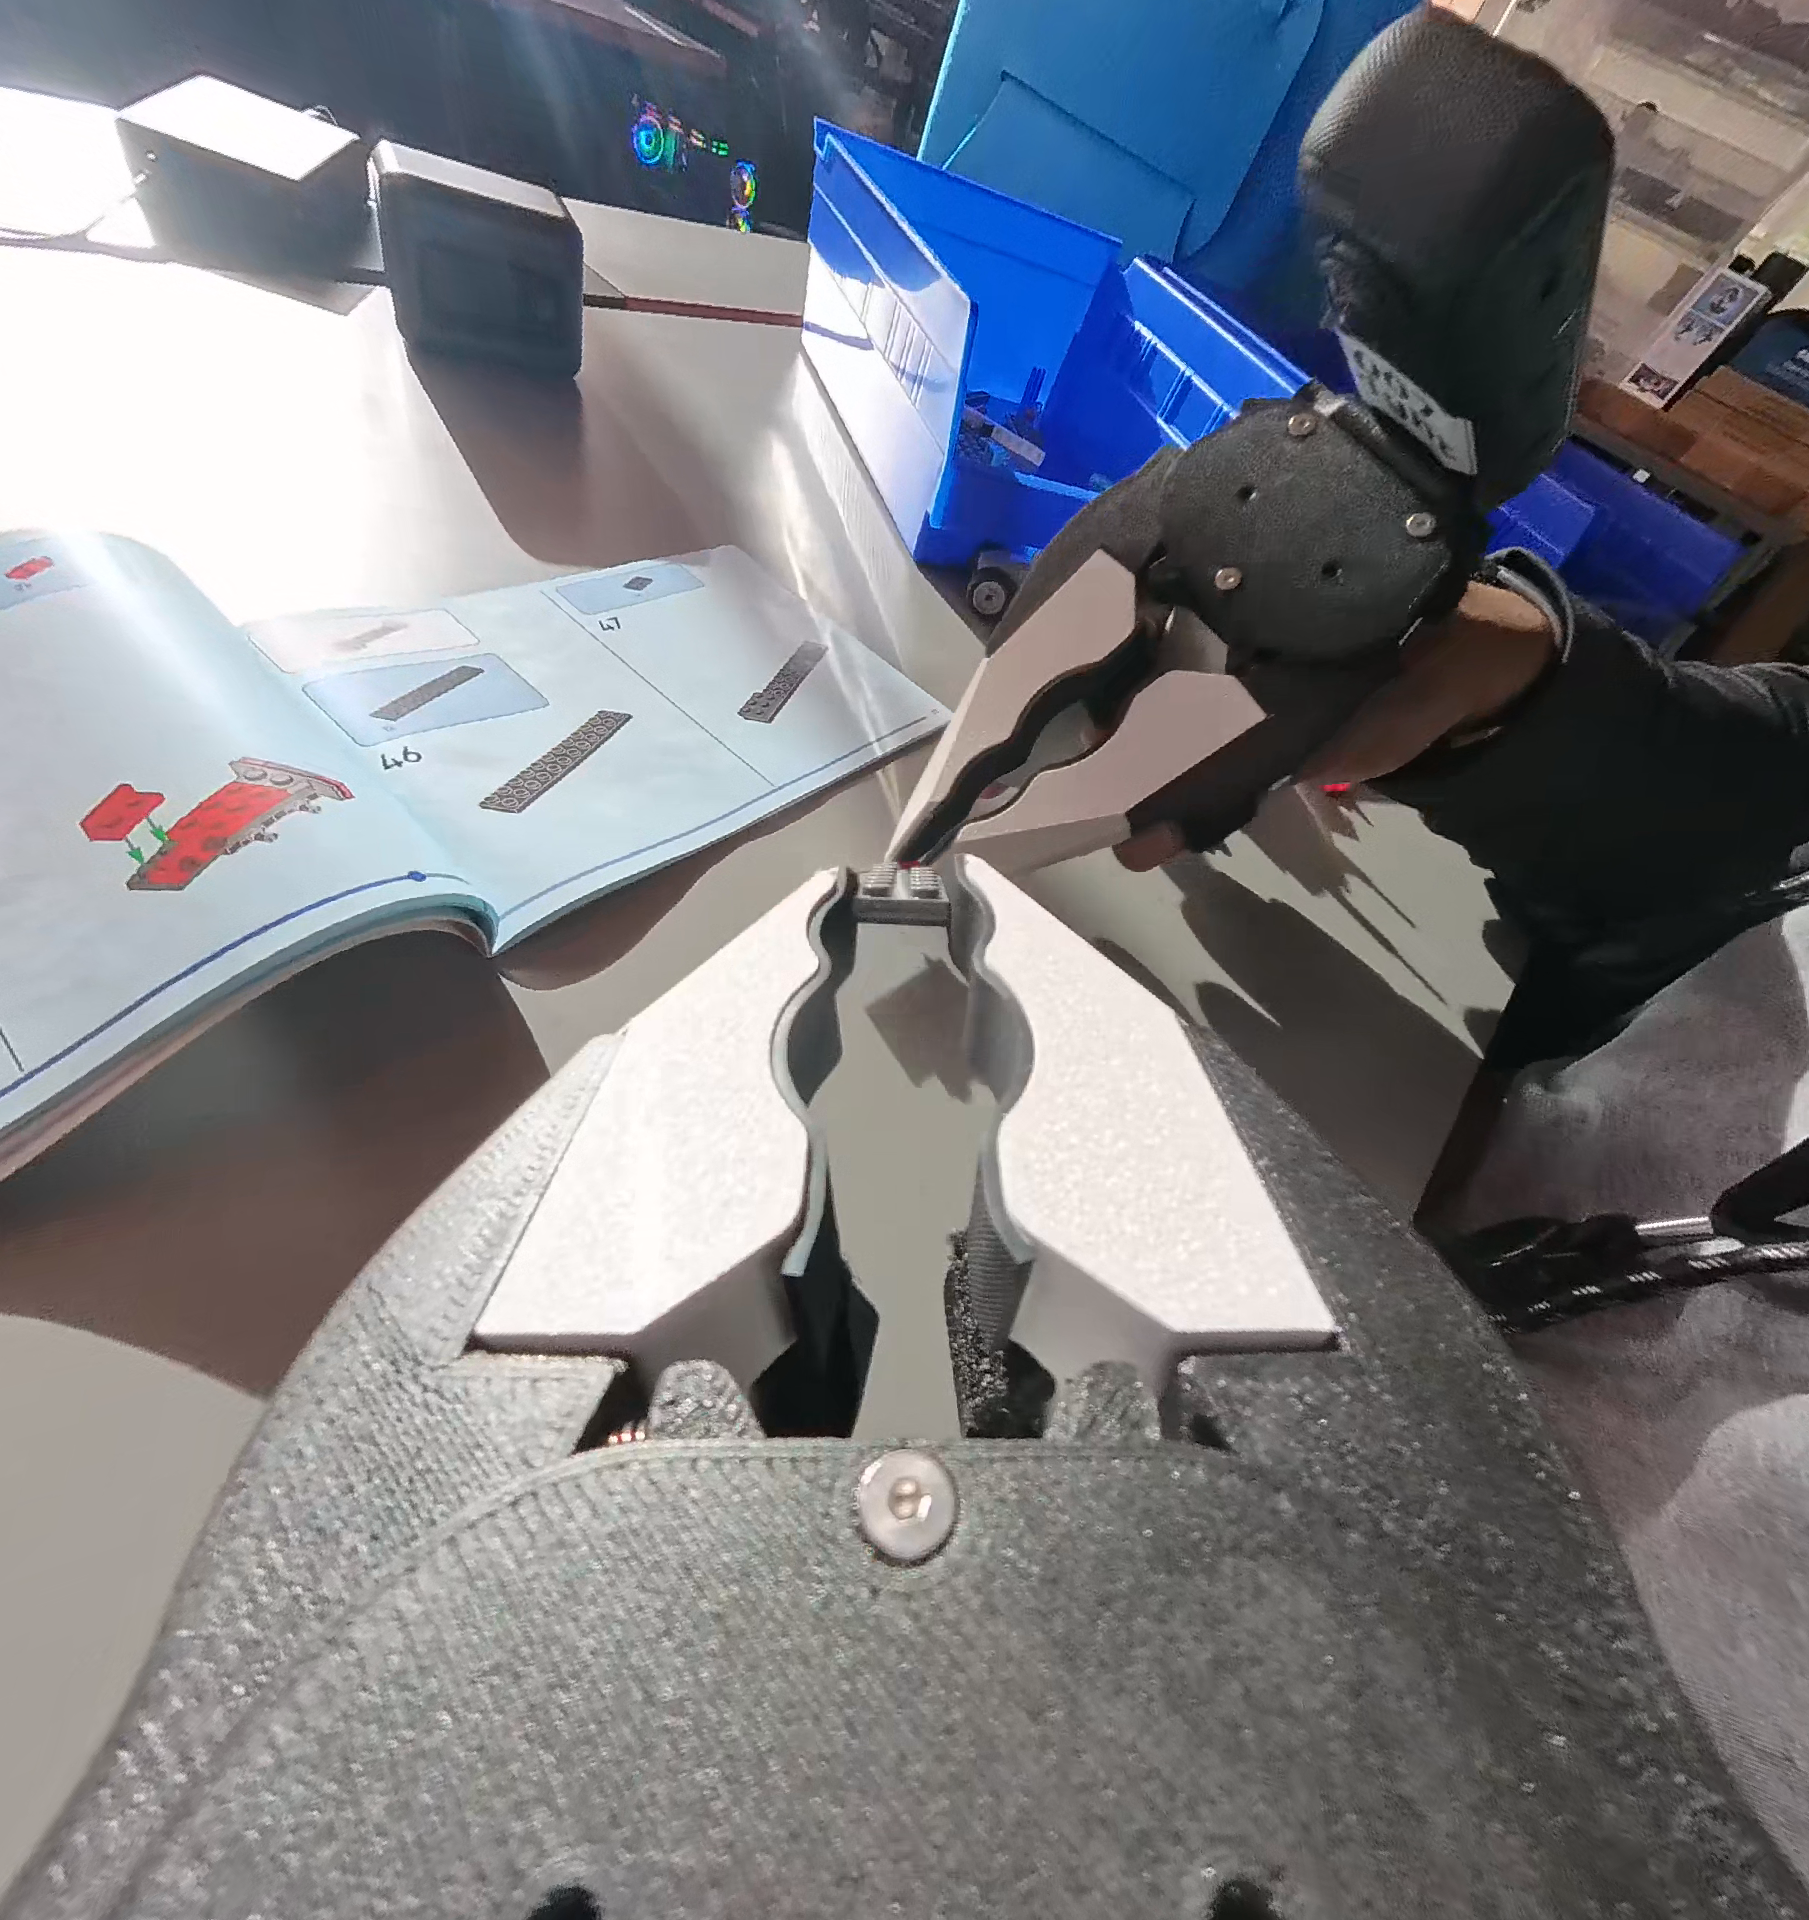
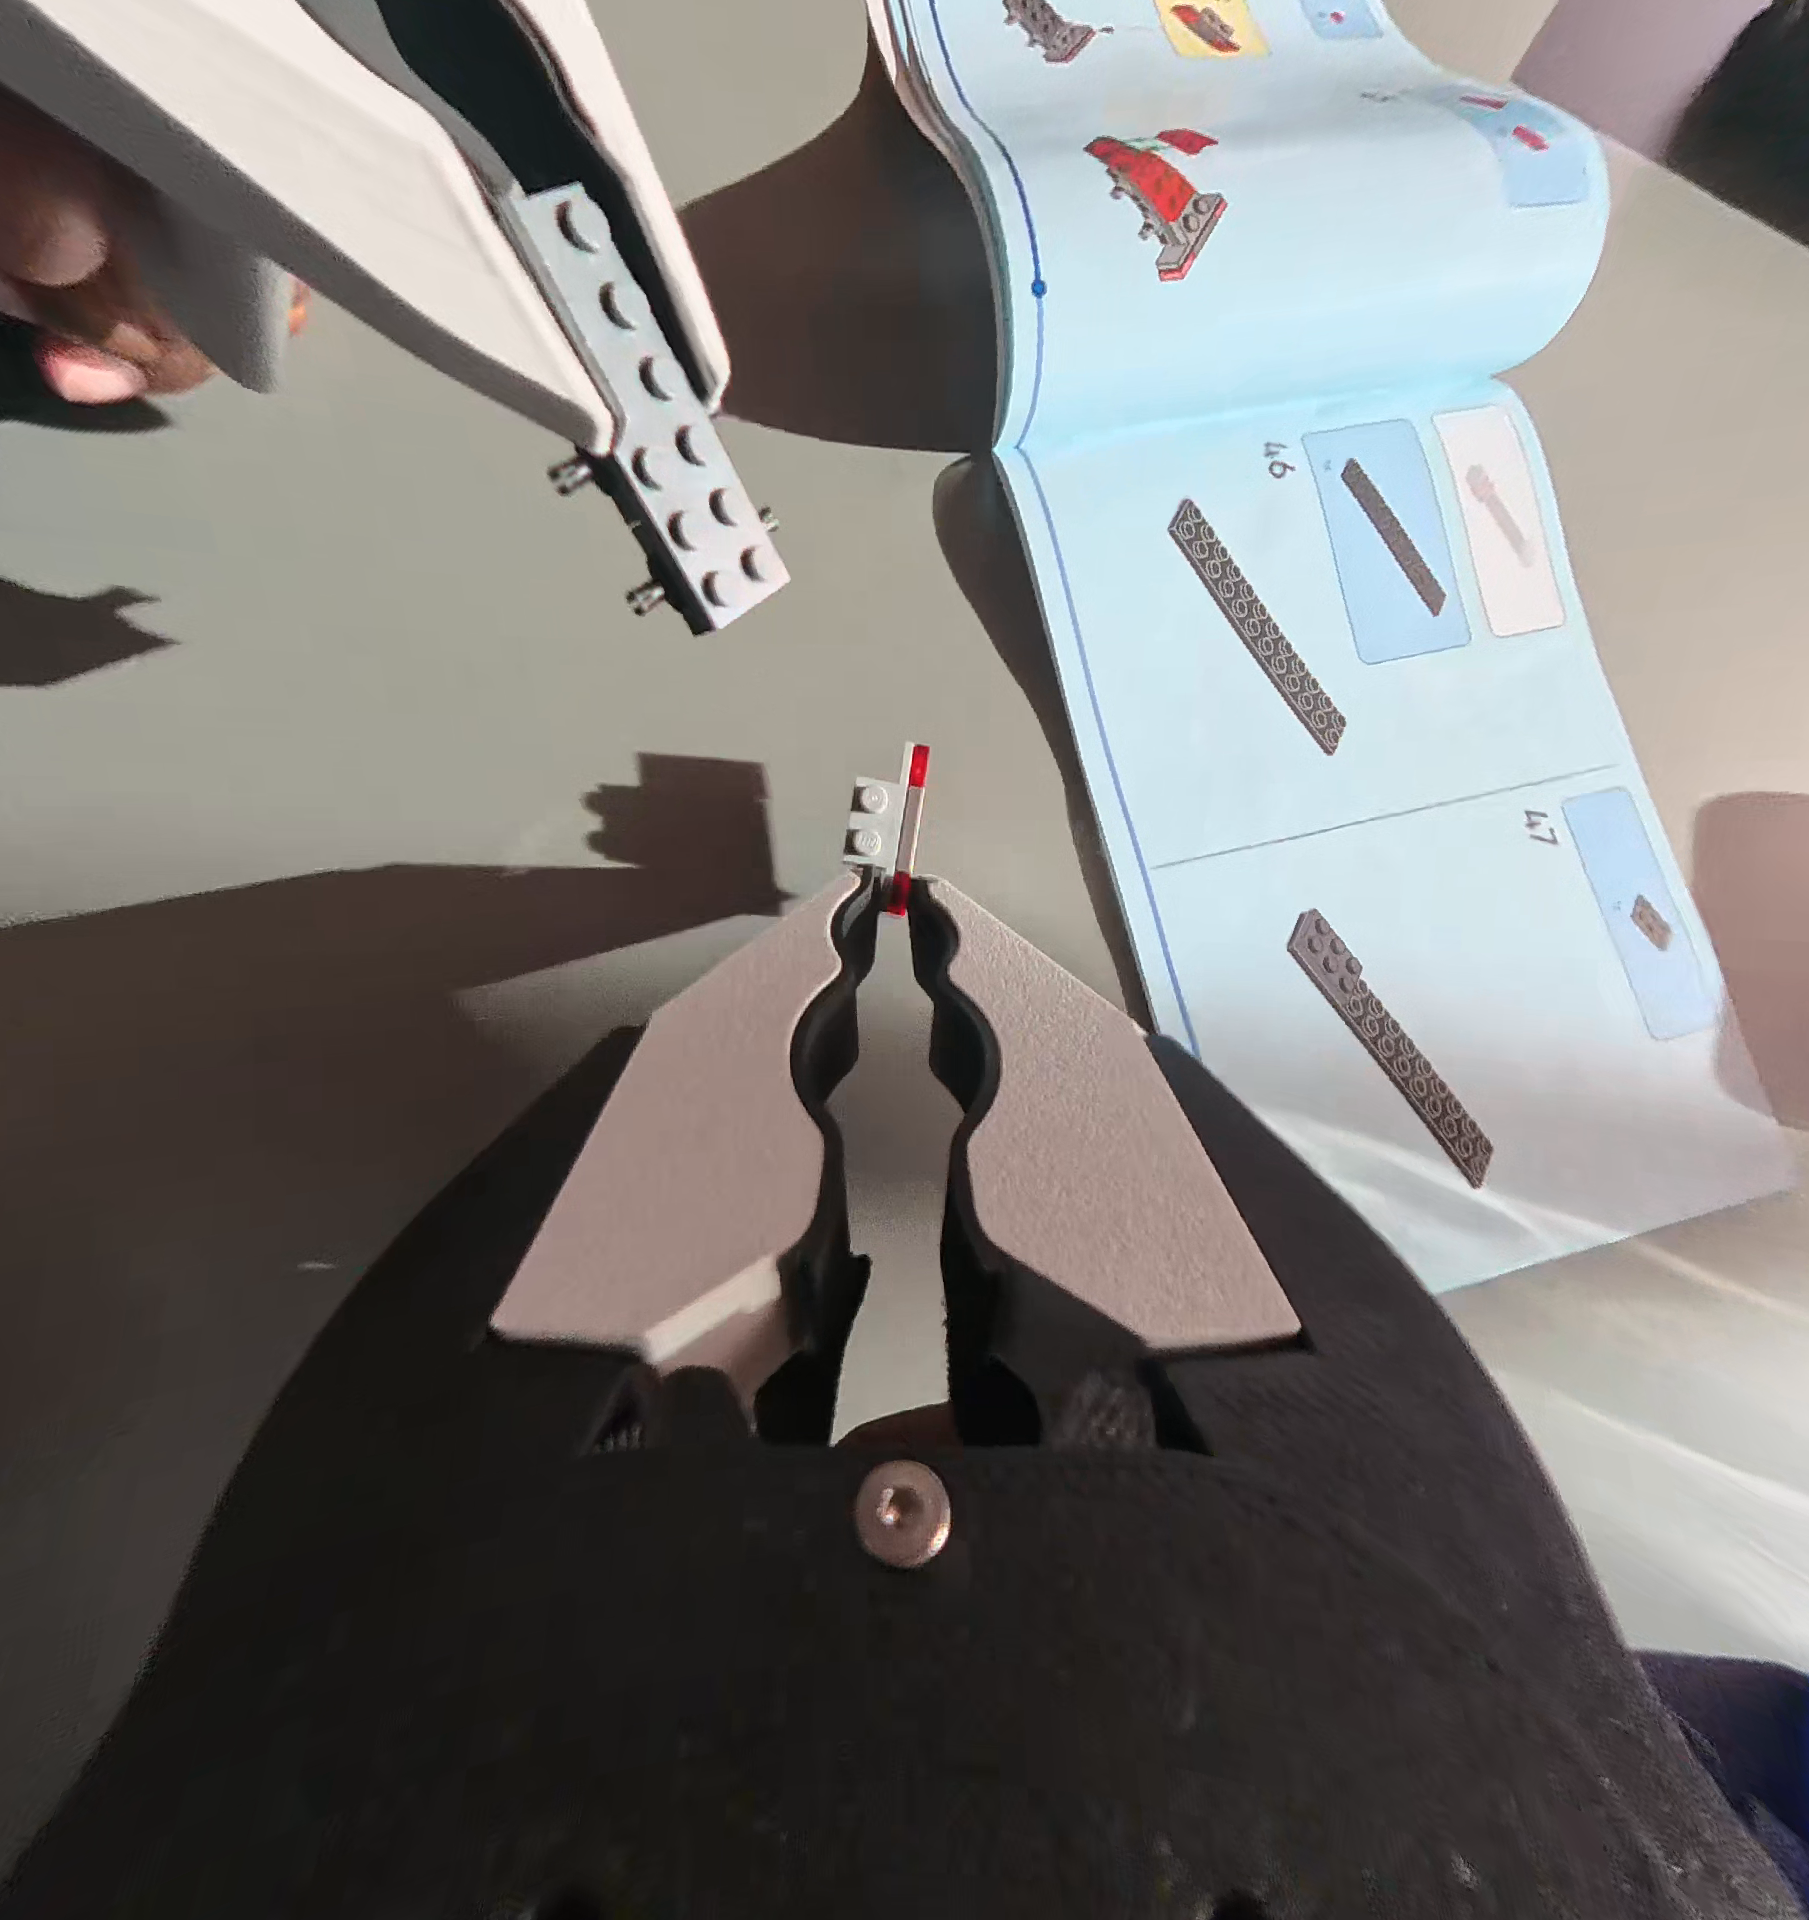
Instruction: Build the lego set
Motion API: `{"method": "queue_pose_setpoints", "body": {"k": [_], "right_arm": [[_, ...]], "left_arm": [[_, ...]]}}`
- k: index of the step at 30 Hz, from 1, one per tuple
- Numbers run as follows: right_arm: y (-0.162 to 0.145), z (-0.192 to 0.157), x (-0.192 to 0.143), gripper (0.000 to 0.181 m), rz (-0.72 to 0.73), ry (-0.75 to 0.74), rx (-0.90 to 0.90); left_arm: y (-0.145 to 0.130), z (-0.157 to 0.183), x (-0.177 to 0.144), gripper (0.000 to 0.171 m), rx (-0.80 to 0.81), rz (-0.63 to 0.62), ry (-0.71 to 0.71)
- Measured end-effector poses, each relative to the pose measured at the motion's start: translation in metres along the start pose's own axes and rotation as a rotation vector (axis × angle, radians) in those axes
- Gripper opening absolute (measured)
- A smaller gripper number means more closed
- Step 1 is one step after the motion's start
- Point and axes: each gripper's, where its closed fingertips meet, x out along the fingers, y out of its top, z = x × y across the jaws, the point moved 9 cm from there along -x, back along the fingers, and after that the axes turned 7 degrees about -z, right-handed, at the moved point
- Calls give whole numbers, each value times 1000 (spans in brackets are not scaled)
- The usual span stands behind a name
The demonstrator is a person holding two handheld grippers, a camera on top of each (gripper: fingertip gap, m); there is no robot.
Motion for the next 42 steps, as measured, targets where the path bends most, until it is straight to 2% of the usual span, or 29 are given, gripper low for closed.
{"method": "queue_pose_setpoints", "body": {"k": [4, 8, 12, 16, 20, 27, 42], "right_arm": [[-10, 7, -22, 7, 91, 18, 92], [-21, 17, -50, 8, 256, 71, 260], [-35, 17, -72, 8, 422, 154, 450], [-55, 16, -80, 7, 504, 170, 572], [-69, 15, -81, 7, 525, 215, 626], [-74, 14, -81, 7, 537, 300, 659], [-72, 8, -82, 9, 487, 272, 525]], "left_arm": [[8, 3, 5, 18, 48, 77, -5], [22, 12, 21, 18, 124, 197, -38], [30, 30, 47, 18, 203, 215, -86], [34, 44, 66, 18, 278, 210, -89], [35, 52, 77, 18, 341, 196, -79], [32, 63, 80, 18, 466, 194, -39], [25, 70, 80, 18, 610, 181, 8]]}}
